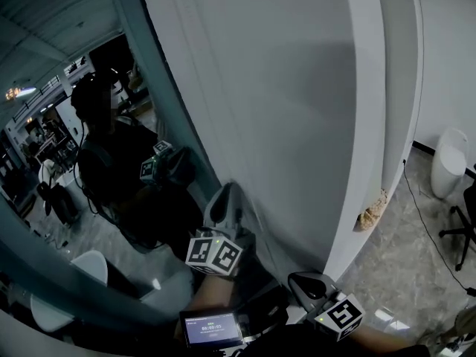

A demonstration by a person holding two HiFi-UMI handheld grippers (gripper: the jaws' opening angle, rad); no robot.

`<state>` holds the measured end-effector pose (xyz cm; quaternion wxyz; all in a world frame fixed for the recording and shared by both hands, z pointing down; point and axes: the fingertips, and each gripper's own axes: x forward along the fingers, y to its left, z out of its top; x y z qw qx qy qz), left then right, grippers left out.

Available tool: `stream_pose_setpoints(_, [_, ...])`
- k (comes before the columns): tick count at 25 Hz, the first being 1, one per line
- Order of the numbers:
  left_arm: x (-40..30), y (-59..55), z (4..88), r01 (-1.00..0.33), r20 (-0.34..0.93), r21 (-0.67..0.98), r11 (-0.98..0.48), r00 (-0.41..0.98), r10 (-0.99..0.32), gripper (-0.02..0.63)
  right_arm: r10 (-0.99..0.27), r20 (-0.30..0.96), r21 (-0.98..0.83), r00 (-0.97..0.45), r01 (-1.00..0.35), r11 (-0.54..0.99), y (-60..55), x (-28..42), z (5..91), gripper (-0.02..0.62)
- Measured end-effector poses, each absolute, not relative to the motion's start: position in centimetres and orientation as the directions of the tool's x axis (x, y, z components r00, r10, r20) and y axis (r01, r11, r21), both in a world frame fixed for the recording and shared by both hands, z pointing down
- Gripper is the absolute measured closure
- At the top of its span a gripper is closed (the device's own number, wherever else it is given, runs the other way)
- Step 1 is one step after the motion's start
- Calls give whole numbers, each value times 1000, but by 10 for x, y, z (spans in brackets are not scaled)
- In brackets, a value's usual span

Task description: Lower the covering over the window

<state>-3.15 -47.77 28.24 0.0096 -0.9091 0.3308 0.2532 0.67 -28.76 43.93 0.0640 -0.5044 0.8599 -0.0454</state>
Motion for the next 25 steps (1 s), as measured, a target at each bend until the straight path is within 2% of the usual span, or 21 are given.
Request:
stream_pose_setpoints(8, [-24, -429, 291, -555, -411, 33, -831, 750, -518, 589, -864, -79, -165, -498, -848, 504, -293, 1, 433, 588])
stream_pose_setpoints(11, [-32, -410, 304, -569, -384, -19, -822, 763, -519, 591, -845, -133, -193, -519, -822, 535, -295, -3, 411, 588])
stream_pose_setpoints(15, [-56, -388, 309, -591, -387, -28, -807, 750, -536, 592, -787, -265, -151, -557, -782, 604, -291, -25, 347, 588])
stream_pose_setpoints(19, [-84, -377, 310, -610, -407, -19, -792, 728, -551, 592, -753, -409, -99, -516, -795, 598, -312, -35, 260, 564])
stream_pose_setpoints(25, [-88, -356, 350, -590, -283, 6, -807, 773, -568, 592, -694, -454, -138, -558, -726, 674, -356, -66, 176, 507])
